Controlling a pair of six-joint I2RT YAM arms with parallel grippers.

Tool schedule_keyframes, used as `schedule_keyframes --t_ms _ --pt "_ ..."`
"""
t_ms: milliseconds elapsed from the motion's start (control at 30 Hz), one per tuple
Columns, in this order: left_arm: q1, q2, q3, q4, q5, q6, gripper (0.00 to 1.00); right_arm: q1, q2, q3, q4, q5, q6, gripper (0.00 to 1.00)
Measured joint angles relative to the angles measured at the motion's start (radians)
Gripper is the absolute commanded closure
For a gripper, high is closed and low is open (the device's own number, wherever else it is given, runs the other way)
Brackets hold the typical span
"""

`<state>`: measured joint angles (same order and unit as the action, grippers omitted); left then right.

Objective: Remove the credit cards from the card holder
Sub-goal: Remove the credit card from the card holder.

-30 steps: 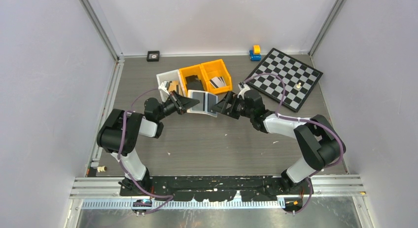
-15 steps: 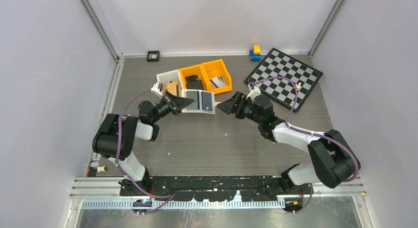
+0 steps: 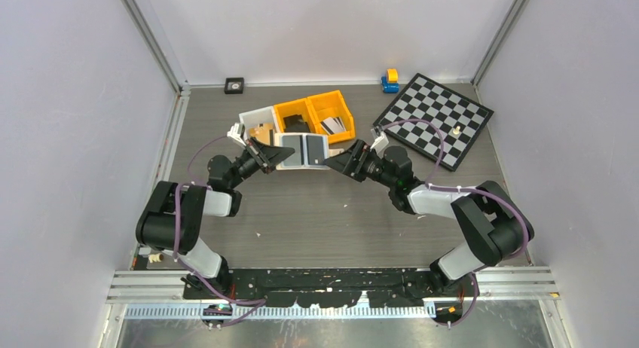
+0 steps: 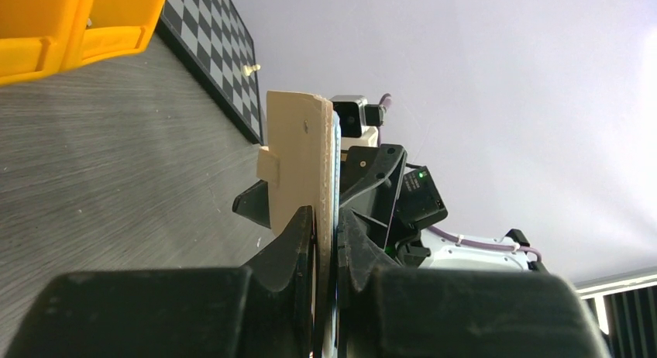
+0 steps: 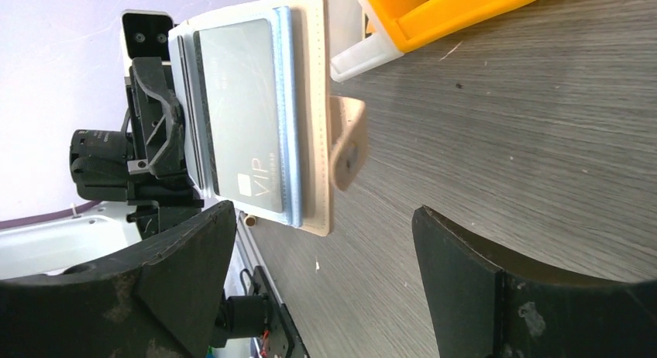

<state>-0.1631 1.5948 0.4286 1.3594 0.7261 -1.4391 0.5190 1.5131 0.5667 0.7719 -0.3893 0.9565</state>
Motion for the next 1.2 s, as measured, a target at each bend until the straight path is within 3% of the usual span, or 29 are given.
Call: schedule_keyframes --t_ms 400,700,1200 --pt "-0.044 -0.002 0.007 0.002 0.016 0.003 1.00 0.029 0.034 0.001 0.160 -0.083 0.066 0.12" --pt "-0.066 -0.040 0.021 0.006 0.028 0.009 1.00 0.032 0.055 0.001 0.202 -0.106 0.079 0.29" --pt "-0.066 -0.041 0.024 0.007 0.026 0.011 1.00 0.031 -0.073 -0.061 0.175 -0.031 0.015 0.36"
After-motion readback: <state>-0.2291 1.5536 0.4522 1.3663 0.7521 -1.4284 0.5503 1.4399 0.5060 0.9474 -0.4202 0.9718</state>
